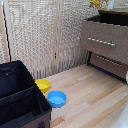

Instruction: Locate and clasp the grip of the topmost drawer. Steadily and circumspectly yank the drawer open. Discover and seize the nutrition bar using your clamp. Deposit the nutrition bar in the accessible drawer. Unclench the nutrition bar.

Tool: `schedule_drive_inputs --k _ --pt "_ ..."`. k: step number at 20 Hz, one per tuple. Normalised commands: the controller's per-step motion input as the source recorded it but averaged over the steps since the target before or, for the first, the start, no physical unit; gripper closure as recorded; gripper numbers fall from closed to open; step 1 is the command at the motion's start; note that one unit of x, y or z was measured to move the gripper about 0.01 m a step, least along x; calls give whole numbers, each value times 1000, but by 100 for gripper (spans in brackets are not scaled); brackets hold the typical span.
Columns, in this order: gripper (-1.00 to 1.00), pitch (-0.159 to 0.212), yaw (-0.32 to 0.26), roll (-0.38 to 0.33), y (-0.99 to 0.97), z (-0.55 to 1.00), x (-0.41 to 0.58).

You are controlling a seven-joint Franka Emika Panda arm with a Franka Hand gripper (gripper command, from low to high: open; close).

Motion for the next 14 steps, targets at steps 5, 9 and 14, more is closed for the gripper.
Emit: schedule_drive_inputs --k 5,9,14 --pt "100 13 97 125 -785 -15 87" --pt "100 41 151 76 -731 -122 21" --pt "-100 64 114 18 -254 -243 -7"
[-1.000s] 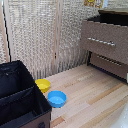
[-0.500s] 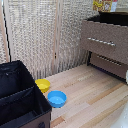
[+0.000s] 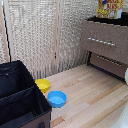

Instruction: Locate and clasp the grip of the topmost drawer. Steadily and circumspectly yank the drawer open. Discover and seize the nutrition bar using your clamp. Deposit the nutrition bar in the accessible drawer. Unclench the nutrition bar.

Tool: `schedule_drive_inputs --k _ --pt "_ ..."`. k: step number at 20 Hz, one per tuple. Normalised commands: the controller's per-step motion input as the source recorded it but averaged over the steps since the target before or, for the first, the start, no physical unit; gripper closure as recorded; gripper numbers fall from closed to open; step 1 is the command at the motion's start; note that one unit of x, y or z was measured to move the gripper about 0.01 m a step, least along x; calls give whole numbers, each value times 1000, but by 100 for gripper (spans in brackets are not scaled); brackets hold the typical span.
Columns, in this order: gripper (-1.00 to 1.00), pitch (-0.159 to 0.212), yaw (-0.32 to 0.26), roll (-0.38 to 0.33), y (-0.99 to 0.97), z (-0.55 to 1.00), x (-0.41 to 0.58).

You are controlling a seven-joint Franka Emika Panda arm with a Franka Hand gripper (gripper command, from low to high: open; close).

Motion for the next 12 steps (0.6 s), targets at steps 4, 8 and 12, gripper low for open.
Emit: schedule_drive_inputs --k 4,8,12 --pt "-100 13 0 0 9 -9 29" --pt "-100 81 0 0 -25 199 184" --pt "-100 129 -10 0 0 359 273"
